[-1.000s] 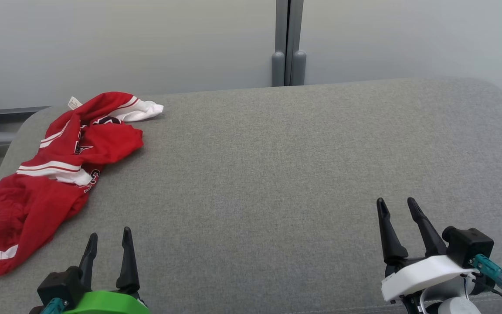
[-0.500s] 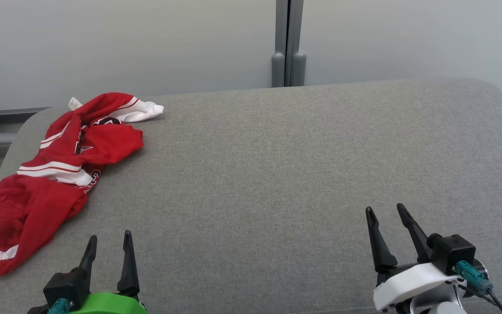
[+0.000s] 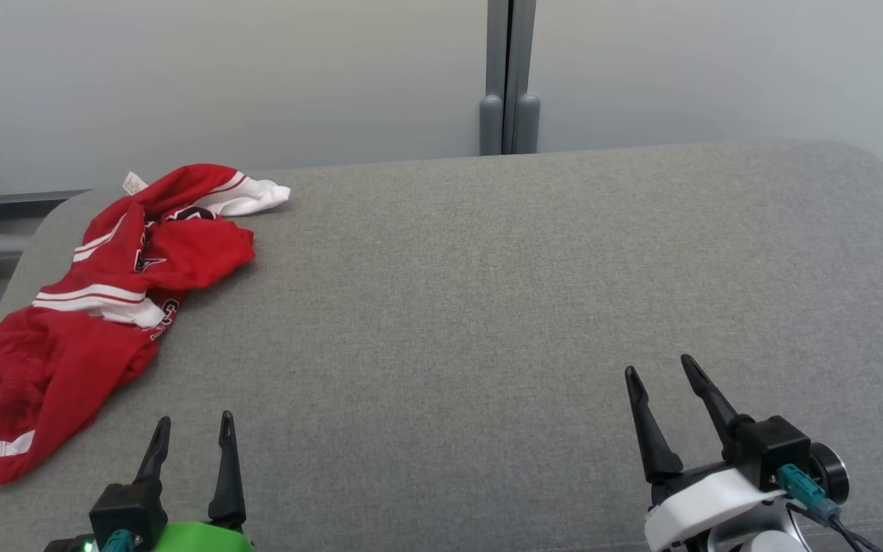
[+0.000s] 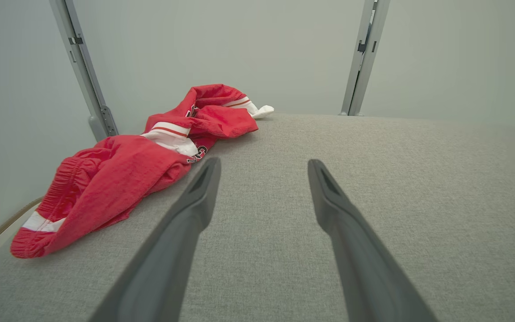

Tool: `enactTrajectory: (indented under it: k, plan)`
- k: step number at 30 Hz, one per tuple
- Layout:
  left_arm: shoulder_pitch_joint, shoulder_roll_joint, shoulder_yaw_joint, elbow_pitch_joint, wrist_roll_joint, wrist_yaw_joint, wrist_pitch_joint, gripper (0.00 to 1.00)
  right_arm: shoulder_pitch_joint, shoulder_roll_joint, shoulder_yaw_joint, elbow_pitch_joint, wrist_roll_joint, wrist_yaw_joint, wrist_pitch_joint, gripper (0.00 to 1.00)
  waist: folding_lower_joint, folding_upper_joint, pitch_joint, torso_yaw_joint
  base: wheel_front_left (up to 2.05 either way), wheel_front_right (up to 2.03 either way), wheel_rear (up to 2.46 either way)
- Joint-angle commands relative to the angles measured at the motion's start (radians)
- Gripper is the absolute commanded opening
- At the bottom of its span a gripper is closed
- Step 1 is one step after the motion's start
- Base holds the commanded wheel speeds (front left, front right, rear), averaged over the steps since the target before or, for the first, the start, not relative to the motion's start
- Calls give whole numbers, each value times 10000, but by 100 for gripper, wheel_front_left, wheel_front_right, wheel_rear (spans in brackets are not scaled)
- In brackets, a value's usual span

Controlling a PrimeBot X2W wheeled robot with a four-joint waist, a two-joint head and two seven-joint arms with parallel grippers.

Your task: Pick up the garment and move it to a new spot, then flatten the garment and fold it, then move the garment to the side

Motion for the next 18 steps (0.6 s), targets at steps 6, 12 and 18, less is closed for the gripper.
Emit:
enactTrajectory:
  k: [6,12,18]
  plan:
    - [156,70,-28,-27,225,100,-1,100,-30,-50,27,6,-280,2,-167,100,0,0,-28,-4,0,0,0]
    - [160,80,-46,-20,98,116,60,100,-49,-47,-34,88,-133,2,-169,100,0,0,-19,-13,0,0,0]
    - [149,99,-100,-9,38,144,85,100,-96,-47,-35,128,-90,2,-167,100,0,0,-18,-6,0,0,0]
